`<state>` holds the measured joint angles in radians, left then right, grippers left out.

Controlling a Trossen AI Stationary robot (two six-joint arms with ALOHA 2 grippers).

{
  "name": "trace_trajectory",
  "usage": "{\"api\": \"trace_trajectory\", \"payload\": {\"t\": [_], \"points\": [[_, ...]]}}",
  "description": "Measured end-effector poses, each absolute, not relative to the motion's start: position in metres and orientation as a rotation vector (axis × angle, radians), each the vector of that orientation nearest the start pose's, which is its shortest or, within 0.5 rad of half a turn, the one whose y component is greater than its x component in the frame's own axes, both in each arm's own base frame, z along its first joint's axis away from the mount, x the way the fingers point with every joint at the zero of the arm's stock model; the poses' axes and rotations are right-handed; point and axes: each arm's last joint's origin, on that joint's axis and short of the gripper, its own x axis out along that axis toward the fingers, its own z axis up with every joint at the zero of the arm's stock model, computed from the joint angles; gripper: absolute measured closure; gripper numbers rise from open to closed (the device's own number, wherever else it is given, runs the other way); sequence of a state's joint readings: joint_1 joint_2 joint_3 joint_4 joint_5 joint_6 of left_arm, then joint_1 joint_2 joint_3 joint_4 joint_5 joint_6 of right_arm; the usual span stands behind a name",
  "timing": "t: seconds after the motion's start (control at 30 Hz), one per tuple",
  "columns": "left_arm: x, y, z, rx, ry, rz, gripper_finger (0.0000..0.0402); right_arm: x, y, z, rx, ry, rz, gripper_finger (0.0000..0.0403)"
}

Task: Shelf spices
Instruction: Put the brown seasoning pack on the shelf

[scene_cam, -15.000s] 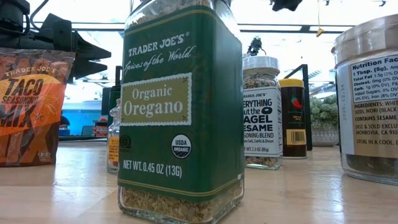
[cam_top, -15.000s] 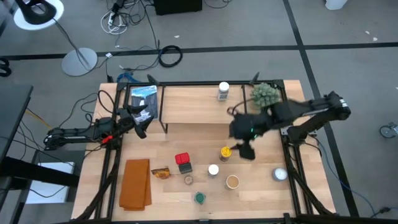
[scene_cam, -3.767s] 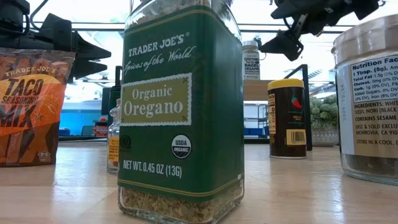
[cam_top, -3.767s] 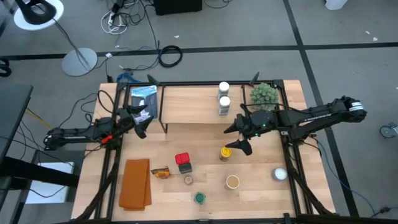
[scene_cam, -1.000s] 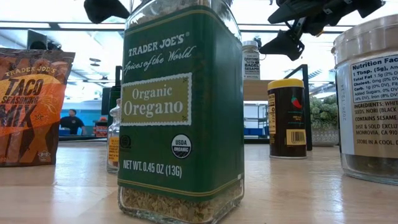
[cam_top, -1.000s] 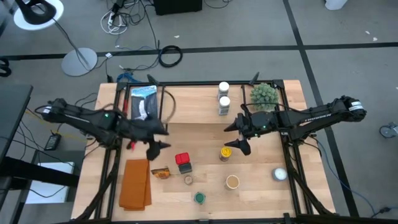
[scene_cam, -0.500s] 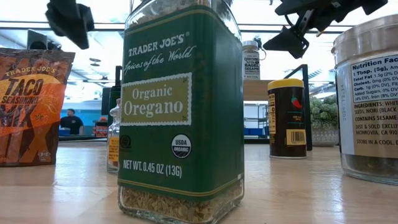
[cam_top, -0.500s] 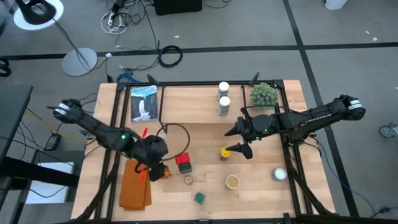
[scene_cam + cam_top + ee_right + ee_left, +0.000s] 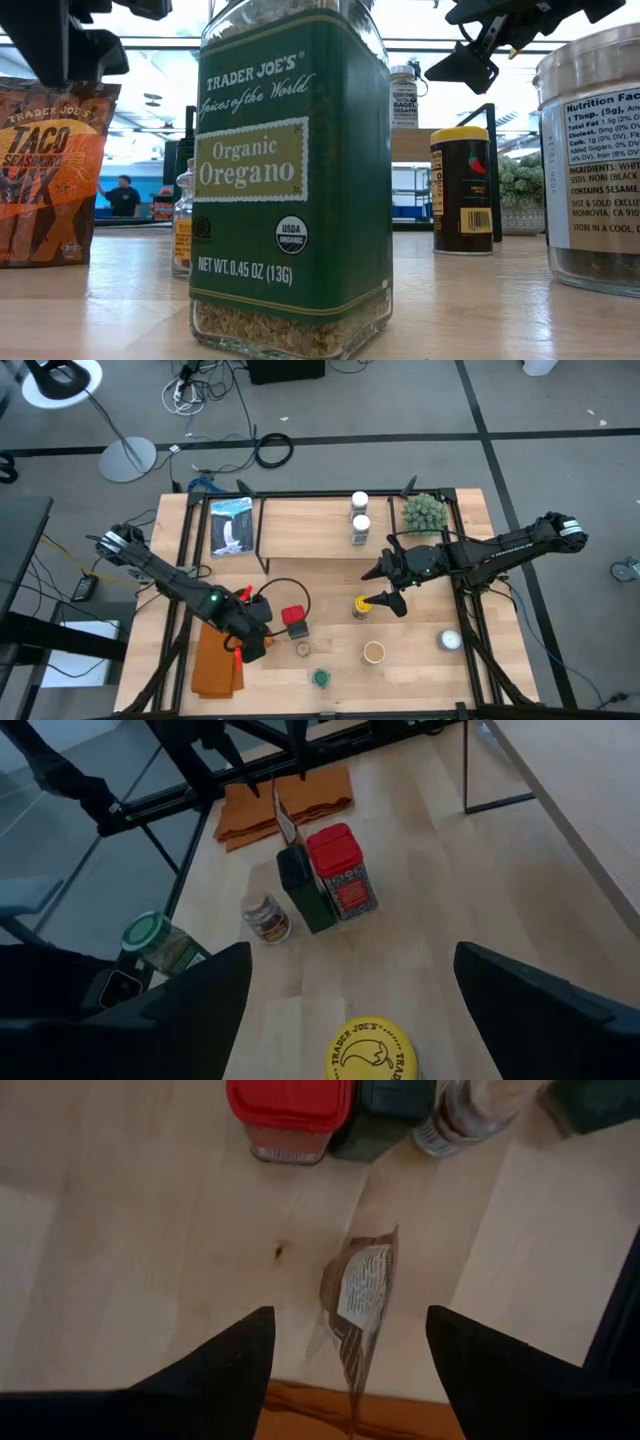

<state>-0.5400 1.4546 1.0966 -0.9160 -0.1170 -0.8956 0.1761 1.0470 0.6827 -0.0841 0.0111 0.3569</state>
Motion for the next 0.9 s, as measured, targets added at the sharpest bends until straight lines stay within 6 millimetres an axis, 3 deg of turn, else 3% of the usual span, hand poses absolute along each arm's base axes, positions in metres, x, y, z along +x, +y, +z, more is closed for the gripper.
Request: {"api": "trace_trajectory", "payload": {"t": [0.17, 0.5, 0.7, 0.9], "points": [[0.233, -0.136, 0.24, -0.353, 1.272, 0.2, 0.0203, 0.222, 0.039, 0.259, 0.308, 0.471, 0.081, 0.0057], [0.229, -0.134, 0.24, -0.342, 1.322, 0.176, 0.0385, 0.222, 0.039, 0.259, 0.307, 0.471, 0.081, 0.0057], [0.227, -0.133, 0.247, -0.316, 1.352, 0.187, 0.0399, 0.222, 0.039, 0.259, 0.308, 0.471, 0.081, 0.0057], [0.231, -0.126, 0.283, -0.215, 1.316, 0.203, 0.04, 0.222, 0.039, 0.259, 0.308, 0.471, 0.081, 0.0057]]}}
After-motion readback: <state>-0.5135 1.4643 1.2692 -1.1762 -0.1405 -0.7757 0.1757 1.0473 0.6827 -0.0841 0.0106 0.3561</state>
